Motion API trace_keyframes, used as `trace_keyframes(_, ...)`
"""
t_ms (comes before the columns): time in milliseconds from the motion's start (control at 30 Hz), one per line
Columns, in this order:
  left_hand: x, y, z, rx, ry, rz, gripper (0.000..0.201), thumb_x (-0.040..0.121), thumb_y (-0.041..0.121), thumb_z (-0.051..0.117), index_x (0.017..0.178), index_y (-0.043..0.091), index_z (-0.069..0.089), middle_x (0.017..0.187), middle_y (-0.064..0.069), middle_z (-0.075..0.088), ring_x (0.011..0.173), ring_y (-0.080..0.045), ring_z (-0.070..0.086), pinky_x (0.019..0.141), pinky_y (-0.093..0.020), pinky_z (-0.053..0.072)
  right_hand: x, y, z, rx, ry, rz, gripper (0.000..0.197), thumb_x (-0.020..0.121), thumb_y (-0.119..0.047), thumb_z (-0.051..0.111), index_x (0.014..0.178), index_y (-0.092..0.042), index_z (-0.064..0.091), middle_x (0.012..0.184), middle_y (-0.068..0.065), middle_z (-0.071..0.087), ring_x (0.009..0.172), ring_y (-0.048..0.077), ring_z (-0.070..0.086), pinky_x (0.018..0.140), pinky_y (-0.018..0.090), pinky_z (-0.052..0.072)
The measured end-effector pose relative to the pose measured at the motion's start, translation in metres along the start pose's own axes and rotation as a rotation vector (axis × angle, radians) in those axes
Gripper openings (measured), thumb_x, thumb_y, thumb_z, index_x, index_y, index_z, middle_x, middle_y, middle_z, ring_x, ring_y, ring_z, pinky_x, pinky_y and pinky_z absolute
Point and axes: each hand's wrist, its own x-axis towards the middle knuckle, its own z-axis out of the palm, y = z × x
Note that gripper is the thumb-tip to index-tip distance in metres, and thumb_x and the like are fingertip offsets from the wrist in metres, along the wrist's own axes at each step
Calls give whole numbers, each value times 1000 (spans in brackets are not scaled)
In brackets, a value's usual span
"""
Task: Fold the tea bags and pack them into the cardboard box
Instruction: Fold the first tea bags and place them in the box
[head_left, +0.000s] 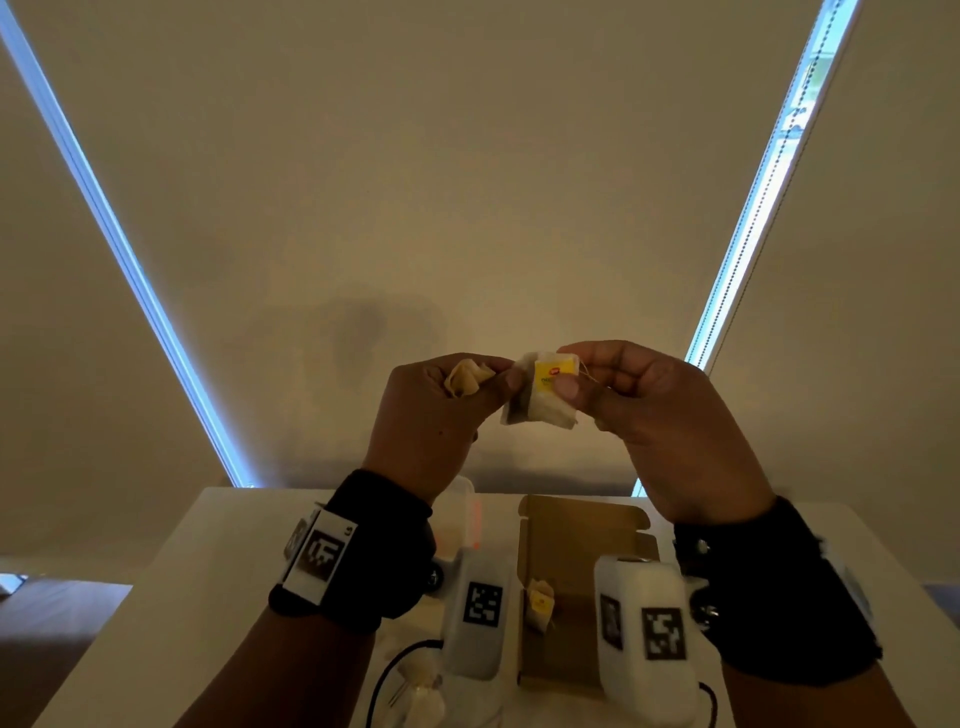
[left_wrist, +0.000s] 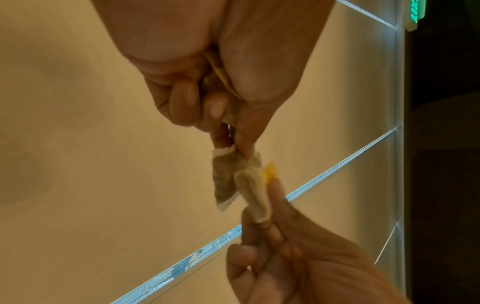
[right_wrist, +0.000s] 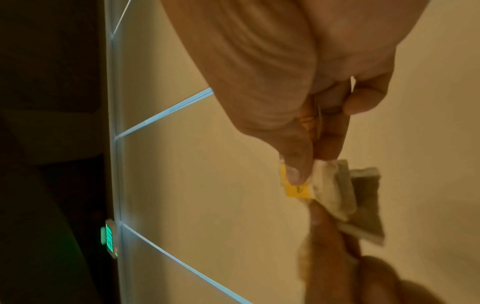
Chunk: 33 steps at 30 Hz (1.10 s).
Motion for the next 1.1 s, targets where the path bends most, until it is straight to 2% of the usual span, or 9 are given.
trace_keyframes(100,1,-1,0,-33,4,-34,10,88,27,76,91,20,82,54,5,53,50,-13,40,50,-26,37,2,-6,1,182,-109,43,47,64,-40,78,107,-25,72,98,-2,79,87,15,69,76,28,50)
trace_keyframes(267,4,1,4,-48,-38,-11,8,88,21,77,94,17,82,56,8,57,50,-13,41,48,-22,37,9,5,0,-36,26,-22,36,81,-20,78,116,-23,69,86,-8,79,83,4,74,73,9,52)
trace_keyframes(400,7,-4,4,-75,-49,-31,9,87,21,78,92,15,82,56,5,53,51,-16,37,49,-23,34,13,13,0,-142,14,-17,25,85,-26,76,109,-34,72,90,-14,78,90,2,72,83,11,53)
trace_keyframes(500,8,-6,4,-95,-72,-59,11,90,22,75,95,14,82,59,-1,50,53,-17,34,51,-25,32,17,16,-2,-191,8,6,10,85,-31,75,94,-34,74,86,-20,75,86,-3,68,77,9,52)
trace_keyframes(600,11,0,7,-261,-92,-225,29,101,30,60,104,8,77,77,-8,68,57,-14,36,53,-28,31,20,18,-2,-193,15,24,5,87,-33,74,91,-31,72,80,-21,72,80,-2,66,76,12,52)
trace_keyframes(700,16,8,7,-609,-120,-516,59,106,49,39,115,0,71,89,-8,73,61,-13,40,58,-27,33,21,17,-2,-99,56,-1,10,87,-30,73,94,-23,70,88,-6,76,87,14,71,90,36,59)
trace_keyframes(800,19,8,1,-800,-176,-578,64,103,49,35,125,-3,65,97,-11,72,65,-15,45,60,-27,35,23,14,-3,-14,20,-26,12,86,-27,71,97,-21,68,95,1,76,95,25,72,88,38,60)
trace_keyframes(1000,23,3,4,-822,-151,-552,53,89,24,43,123,-7,68,123,-23,67,112,-36,45,93,-38,35,20,10,-5,165,-223,-3,37,77,-26,68,112,-14,64,104,3,75,99,21,72,80,28,59)
trace_keyframes(1100,25,2,9,-755,-131,-520,47,87,17,46,121,-4,70,118,-20,68,113,-35,47,98,-40,39,18,11,-1,59,-322,-6,46,77,-30,68,122,-23,62,109,-2,74,104,17,71,84,27,59)
